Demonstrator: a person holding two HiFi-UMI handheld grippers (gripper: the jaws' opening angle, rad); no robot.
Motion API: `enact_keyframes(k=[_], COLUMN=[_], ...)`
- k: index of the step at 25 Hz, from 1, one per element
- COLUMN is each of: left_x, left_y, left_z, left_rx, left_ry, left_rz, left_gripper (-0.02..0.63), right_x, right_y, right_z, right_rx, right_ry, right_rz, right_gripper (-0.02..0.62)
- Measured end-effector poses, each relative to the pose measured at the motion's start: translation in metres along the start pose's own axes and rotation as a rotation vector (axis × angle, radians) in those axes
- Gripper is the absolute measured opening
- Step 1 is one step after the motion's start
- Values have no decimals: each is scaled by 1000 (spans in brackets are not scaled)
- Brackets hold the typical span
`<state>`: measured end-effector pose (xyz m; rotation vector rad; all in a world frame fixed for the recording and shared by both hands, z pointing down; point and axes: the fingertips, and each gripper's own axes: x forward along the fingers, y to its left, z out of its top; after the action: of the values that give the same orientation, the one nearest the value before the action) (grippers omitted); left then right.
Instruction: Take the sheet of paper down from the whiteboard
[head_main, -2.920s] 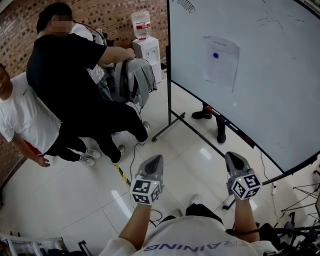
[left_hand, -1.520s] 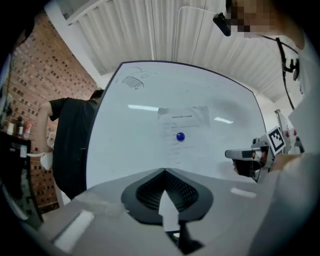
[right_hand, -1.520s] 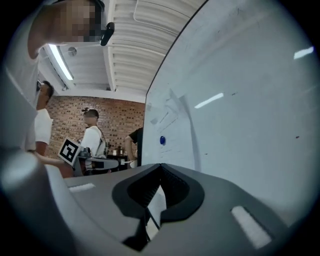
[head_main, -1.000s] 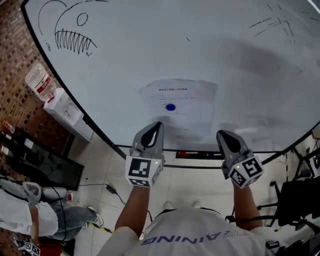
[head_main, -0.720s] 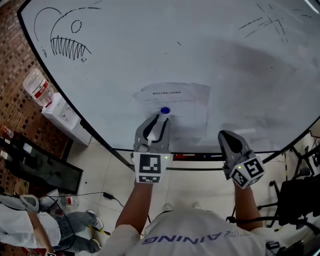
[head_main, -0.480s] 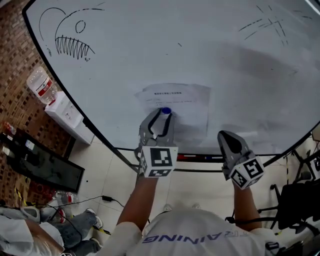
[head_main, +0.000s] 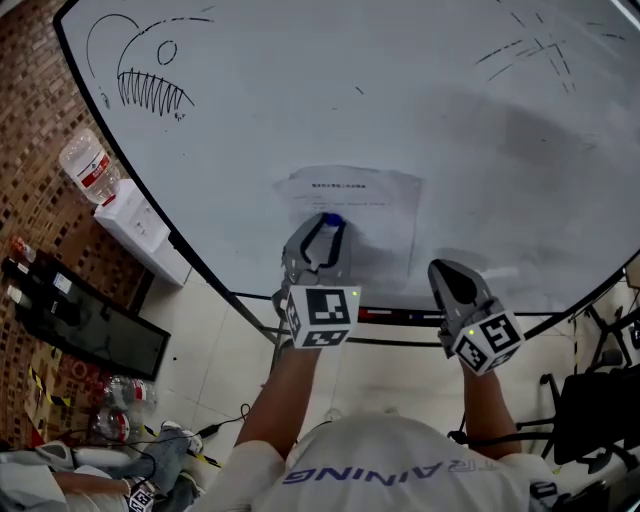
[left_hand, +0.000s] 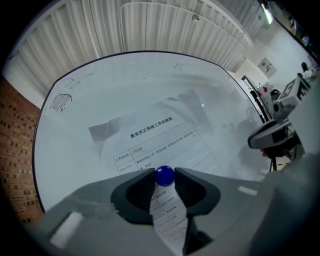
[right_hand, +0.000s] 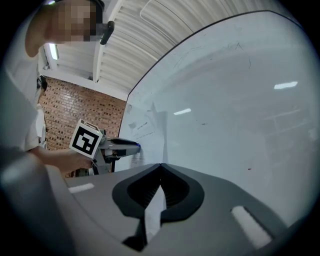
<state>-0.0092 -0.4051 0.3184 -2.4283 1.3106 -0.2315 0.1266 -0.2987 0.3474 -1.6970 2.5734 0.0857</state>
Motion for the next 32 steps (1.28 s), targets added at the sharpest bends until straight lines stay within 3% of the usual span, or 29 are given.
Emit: enact_keyframes(k=[4,8,18,22,25,32], left_x=[1,-1,-1,0,-1,-1], left_y=[3,5,3,4,4,3], left_z=[1,8,8,8,7,5], left_rx=[-36,-18,-62,-68,-78,-163], left_ry=[-9,-18,-30,-31,-35,-40], left_rz=[-17,-28,-56,-61,-68,-130], left_gripper=[132,130,130,131,132,130], right_x=[7,22,56,65,65,59], right_y=[-4,-5,6,9,10,14], right_z=[-14,-16,-11,-6,-5,-3], right_rx=[-21,-76,-112,-110,-99,-91], right_ry=[50,114,138,126,119,111], right_rz=[-20,-35,4,6,9,38], right_gripper=[8,8,92,92,9,8])
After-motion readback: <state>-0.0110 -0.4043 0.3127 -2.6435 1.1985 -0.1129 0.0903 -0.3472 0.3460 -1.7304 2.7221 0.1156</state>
